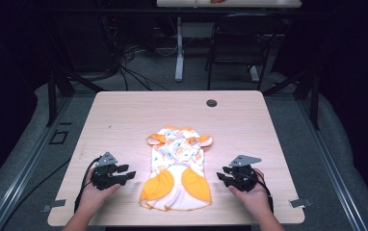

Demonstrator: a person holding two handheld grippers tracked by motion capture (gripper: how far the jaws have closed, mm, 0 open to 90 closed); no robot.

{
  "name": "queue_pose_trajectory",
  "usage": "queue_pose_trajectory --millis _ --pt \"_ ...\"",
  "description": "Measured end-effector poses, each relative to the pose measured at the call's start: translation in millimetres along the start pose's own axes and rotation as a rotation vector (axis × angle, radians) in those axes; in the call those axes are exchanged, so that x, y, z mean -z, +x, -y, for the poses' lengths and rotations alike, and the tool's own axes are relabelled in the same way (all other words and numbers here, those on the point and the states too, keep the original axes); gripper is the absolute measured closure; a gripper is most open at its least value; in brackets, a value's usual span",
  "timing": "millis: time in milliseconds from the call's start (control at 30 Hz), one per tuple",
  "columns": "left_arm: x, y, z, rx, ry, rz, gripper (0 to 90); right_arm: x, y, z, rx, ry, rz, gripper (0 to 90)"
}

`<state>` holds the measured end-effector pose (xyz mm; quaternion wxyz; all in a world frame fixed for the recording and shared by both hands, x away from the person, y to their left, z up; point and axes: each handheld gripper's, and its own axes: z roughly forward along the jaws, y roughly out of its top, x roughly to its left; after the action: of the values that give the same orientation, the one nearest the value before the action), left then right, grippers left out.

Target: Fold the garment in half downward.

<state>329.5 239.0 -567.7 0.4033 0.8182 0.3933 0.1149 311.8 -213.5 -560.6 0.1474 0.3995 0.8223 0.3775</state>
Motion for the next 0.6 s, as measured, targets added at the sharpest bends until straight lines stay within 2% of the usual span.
queue_pose_trajectory --millis 133,300,333,367,400,433,500,600 --pt "-2.7 -3.8 -1.8 -0.004 0.001 0.02 54.1 0.6 1.0 -0.2 0.008 0.013 -0.006 62.3" --pt "-4.4 -4.7 -7.8 -0.016 0.011 0.043 55.3 0.8 2.6 -6.1 0.046 0.033 -0.001 62.5" --pt "-4.7 -3.8 -10.4 -0.009 0.01 0.06 55.7 0.1 3.2 -8.7 0.048 0.04 -0.009 63.0" --pt "-5.1 -2.1 -15.4 0.011 0.003 0.083 57.4 -1.7 3.1 -12.1 0.048 0.049 -0.04 65.0" --pt "-5.1 -2.1 -15.4 0.011 0.003 0.083 58.0 -2.5 3.0 -13.3 0.046 0.057 -0.052 65.6" --pt "-6.3 0.2 -21.2 0.031 -0.002 0.108 59.0 -3.5 3.5 -15.6 0.053 0.068 -0.058 66.5" --pt "-7.5 0.5 -27.6 0.012 0.006 0.096 59.3 -4.6 4.3 -19.4 0.07 0.078 -0.068 68.5" --pt "-10.3 1.0 -33.8 0.002 0.013 0.099 60.0 -6.2 5.4 -25.0 0.085 0.09 -0.073 69.1"
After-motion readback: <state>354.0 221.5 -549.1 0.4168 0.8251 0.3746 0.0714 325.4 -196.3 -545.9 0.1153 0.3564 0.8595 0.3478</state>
